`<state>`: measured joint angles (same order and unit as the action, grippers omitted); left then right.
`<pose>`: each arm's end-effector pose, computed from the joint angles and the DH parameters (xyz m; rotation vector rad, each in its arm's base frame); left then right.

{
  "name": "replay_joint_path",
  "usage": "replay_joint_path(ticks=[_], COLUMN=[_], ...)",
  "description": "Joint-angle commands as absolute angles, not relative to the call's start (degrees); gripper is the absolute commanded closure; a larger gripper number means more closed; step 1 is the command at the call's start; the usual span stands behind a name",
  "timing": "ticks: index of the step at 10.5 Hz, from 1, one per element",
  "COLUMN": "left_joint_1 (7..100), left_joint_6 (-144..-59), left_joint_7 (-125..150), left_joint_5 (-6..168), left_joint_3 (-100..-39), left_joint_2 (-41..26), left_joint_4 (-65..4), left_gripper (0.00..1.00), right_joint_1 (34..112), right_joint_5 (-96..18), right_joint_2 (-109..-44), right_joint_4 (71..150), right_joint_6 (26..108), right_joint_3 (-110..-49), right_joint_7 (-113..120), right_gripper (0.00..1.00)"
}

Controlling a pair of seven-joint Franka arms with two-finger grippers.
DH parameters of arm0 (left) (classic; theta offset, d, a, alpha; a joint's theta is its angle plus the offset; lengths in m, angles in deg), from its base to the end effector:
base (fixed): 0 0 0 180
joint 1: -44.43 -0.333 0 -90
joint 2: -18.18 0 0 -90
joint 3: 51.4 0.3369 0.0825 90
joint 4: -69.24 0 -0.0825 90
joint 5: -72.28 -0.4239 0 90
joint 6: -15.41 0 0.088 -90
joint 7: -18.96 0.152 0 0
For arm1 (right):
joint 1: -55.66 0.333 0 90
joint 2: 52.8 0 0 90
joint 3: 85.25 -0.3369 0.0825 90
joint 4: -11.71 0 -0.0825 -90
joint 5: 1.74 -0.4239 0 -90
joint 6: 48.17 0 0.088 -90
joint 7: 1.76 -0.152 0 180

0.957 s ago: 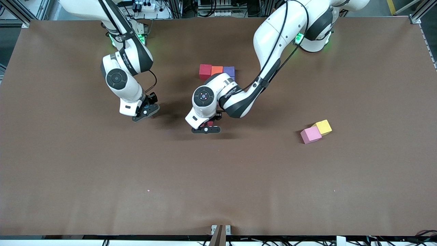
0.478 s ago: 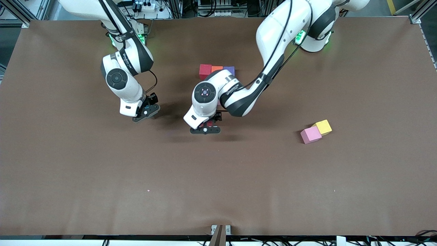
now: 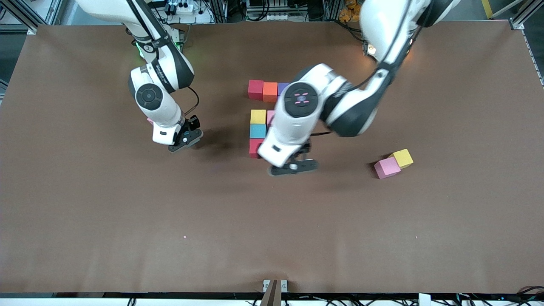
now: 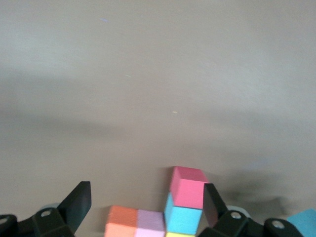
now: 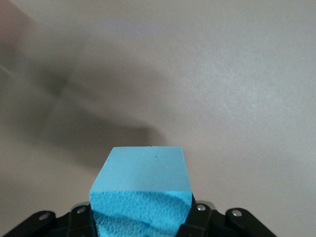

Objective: Form number 2 with 11 blocks
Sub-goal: 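Release the pink cube and withdraw the left gripper while the right gripper approaches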

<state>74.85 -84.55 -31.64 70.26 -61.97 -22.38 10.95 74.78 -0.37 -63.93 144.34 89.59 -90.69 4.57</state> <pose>0.6375 -0.4894 0.4071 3.0444 0.3169 -0.0604 0.4862 0.2230 0.1946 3.0039 0.8587 -0.1609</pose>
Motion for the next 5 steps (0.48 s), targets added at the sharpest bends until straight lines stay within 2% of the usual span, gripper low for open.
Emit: replay_joint_path(ticks=[1,3,5], left_joint_1=[67.2,57.8,51.4], left_joint_6=[-77.8,-75.2,-75.5], left_joint_7=[-30.0,-20.6,-6.8], left_joint_5=[69.8,69.7,69.6], left_joint_3=[-61.8,-62.1,-61.8], left_joint_2=[-18.0,-17.2,-18.2], left_joint_4=[8.4,7.0,3.9], left_gripper=[0.0,0.0,0.0], right_joint_1=[79.4,84.1,87.1], right_joint_5=[-0.3,-0.3,-0.9], right_joint_2=[-66.7,-71.4,-75.7], right_joint_4=[137.4,128.7,122.5], right_joint_6=[84.4,79.2,78.7], right_joint_3=[-90.8,-90.8,-90.9], right_joint_7=[-4.2,-14.3,-22.7], right_gripper=[0.82,0.82,0.82])
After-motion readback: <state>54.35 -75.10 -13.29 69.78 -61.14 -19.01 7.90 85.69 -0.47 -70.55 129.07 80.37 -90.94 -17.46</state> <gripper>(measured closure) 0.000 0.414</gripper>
